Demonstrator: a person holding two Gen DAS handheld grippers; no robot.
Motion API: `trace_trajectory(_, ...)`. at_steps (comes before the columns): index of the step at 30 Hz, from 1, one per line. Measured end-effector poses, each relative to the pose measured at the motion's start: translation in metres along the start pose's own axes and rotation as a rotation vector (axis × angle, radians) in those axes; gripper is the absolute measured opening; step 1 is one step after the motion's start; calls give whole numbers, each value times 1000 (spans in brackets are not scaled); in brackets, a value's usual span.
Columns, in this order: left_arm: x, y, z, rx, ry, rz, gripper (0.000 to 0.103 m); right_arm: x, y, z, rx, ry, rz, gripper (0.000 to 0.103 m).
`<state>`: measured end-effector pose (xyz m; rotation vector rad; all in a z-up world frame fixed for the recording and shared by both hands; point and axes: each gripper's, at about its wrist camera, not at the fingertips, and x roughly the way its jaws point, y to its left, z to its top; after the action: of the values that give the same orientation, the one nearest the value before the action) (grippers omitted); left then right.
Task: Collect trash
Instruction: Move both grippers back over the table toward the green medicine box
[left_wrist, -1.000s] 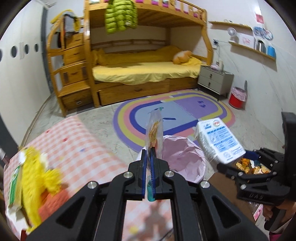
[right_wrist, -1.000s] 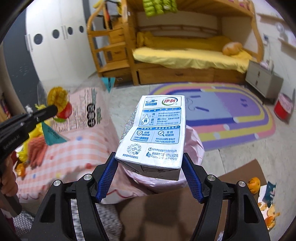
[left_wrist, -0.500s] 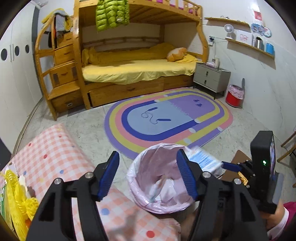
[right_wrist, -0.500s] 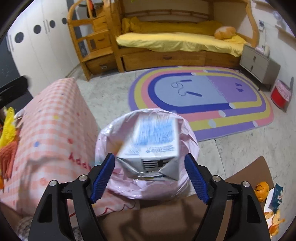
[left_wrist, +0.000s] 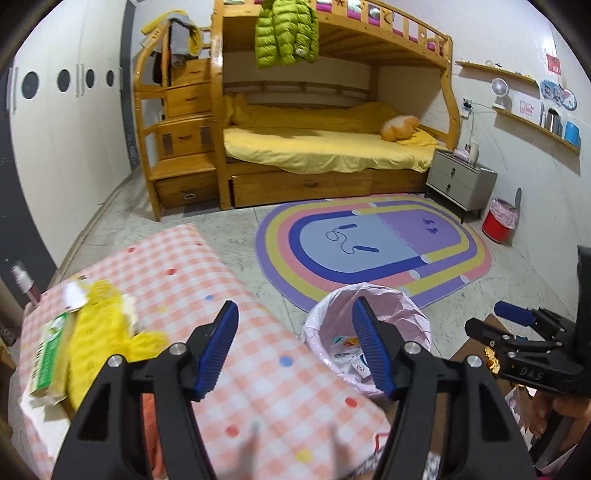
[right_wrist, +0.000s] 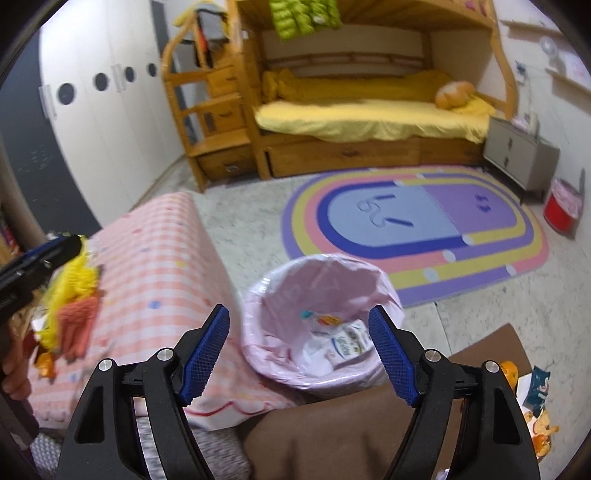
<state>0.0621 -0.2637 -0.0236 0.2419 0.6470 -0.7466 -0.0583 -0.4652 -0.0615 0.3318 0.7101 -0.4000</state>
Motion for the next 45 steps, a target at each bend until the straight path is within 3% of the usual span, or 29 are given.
trace_trajectory(6,-43,24,-22,-31,-9,74,66,-23,49,1,-74,-16,114,75)
trace_trajectory(11,-77,59,-45,-109,0,140,70,-32,100,0,-180,-18,196,66)
trace_trajectory(17,-113,102,-71,-205,-14,230,70,-34,151,-7,-275,-8,273,31)
trace_trajectory(19,-124,117,-80,-234,-20,264,71,-35,164,-11,-304,-6,291,28)
trace_trajectory(24,-141,154,-104,-290,-17,357,71,-37,191,-15,-349,-9,349,28)
trace_trajectory(30,-153,182,-129,-379,-5,395,71,-34,213,-17,-377,10,370,30)
trace_trajectory(40,-137,181,-148,-358,53,356,71,-24,233,-28,-426,48,386,30)
trace_trajectory(45,-132,190,-151,-411,64,346,71,-19,233,-26,-424,61,381,35)
